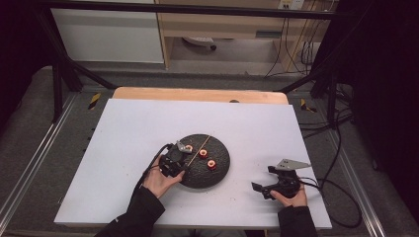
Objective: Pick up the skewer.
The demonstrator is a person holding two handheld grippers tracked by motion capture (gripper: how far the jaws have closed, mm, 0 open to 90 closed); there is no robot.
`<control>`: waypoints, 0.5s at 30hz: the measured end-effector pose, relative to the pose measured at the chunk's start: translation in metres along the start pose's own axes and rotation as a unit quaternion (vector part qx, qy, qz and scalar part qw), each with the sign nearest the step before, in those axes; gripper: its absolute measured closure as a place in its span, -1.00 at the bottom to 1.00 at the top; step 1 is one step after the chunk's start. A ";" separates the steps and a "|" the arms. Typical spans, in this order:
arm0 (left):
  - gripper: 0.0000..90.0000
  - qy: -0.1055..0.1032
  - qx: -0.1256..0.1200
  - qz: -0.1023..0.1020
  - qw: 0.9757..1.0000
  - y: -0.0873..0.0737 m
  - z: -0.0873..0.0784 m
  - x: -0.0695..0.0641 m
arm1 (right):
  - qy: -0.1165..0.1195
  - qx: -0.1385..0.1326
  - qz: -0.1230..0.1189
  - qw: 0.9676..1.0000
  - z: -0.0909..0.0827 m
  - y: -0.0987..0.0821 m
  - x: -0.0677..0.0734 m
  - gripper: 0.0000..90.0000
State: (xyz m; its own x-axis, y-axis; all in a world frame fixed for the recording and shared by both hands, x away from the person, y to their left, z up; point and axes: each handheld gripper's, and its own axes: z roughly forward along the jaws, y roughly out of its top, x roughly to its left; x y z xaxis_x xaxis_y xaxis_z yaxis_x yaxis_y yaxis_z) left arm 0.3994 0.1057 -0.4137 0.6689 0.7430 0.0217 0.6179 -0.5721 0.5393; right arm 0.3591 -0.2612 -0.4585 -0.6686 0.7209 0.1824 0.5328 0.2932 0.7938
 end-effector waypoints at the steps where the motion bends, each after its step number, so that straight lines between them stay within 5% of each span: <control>1: 0.54 0.000 0.000 0.000 1.000 0.000 0.000 0.000 | 0.001 0.001 0.000 1.000 0.000 0.000 0.000 -0.98; 15: 0.81 0.010 0.027 -0.008 1.000 0.006 0.005 -0.006 | 0.002 0.003 0.001 1.000 0.000 0.000 0.000 -0.98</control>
State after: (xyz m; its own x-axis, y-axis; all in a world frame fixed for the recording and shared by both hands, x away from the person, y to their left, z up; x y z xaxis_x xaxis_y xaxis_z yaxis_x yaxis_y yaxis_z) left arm 0.4012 0.0963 -0.4149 0.6501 0.7592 0.0309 0.6503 -0.5770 0.4942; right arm 0.3589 -0.2610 -0.4585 -0.6691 0.7196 0.1858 0.5369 0.2952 0.7903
